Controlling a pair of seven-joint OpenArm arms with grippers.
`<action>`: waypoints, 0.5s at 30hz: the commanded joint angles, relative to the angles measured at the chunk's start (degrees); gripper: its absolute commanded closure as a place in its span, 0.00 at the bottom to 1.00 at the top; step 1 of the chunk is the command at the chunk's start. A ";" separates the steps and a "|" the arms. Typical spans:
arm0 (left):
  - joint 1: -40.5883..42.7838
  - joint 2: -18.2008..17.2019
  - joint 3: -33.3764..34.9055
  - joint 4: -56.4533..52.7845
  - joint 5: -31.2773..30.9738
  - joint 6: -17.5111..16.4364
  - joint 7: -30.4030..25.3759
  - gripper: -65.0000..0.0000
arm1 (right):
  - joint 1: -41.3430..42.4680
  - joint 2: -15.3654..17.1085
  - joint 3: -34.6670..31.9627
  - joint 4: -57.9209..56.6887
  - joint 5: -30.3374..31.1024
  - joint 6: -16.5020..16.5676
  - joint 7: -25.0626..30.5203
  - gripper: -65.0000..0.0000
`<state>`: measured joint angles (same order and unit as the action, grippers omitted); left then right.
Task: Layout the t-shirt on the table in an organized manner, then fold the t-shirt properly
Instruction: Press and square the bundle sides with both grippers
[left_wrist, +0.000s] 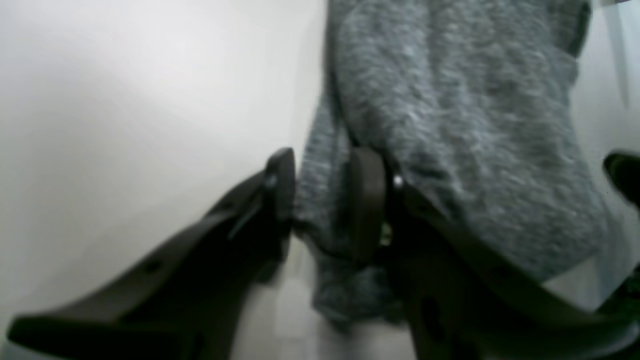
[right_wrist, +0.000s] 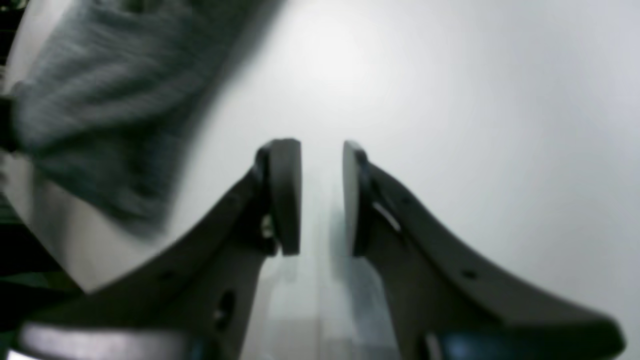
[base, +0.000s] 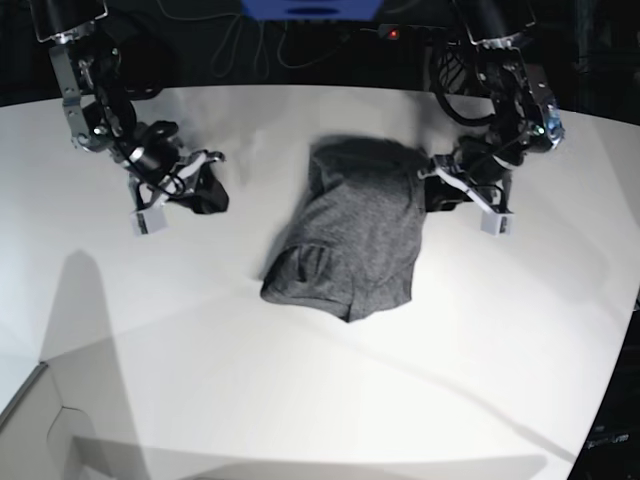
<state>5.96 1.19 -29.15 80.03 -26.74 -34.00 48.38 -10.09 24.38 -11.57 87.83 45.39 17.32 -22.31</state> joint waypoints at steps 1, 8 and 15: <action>0.95 0.08 0.09 -0.16 3.14 0.81 4.41 0.71 | -0.15 0.89 0.54 1.35 0.81 0.66 1.07 0.80; 3.67 0.44 2.82 -0.16 3.05 0.72 3.88 0.71 | -2.53 1.77 0.54 4.17 0.81 0.66 1.07 0.80; 4.64 0.26 2.38 0.01 2.96 0.72 3.80 0.71 | -4.11 1.77 0.54 4.70 0.81 0.66 1.07 0.80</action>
<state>9.37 1.74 -26.70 80.44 -29.28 -34.76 46.89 -14.94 25.54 -11.42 91.39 45.34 17.50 -22.92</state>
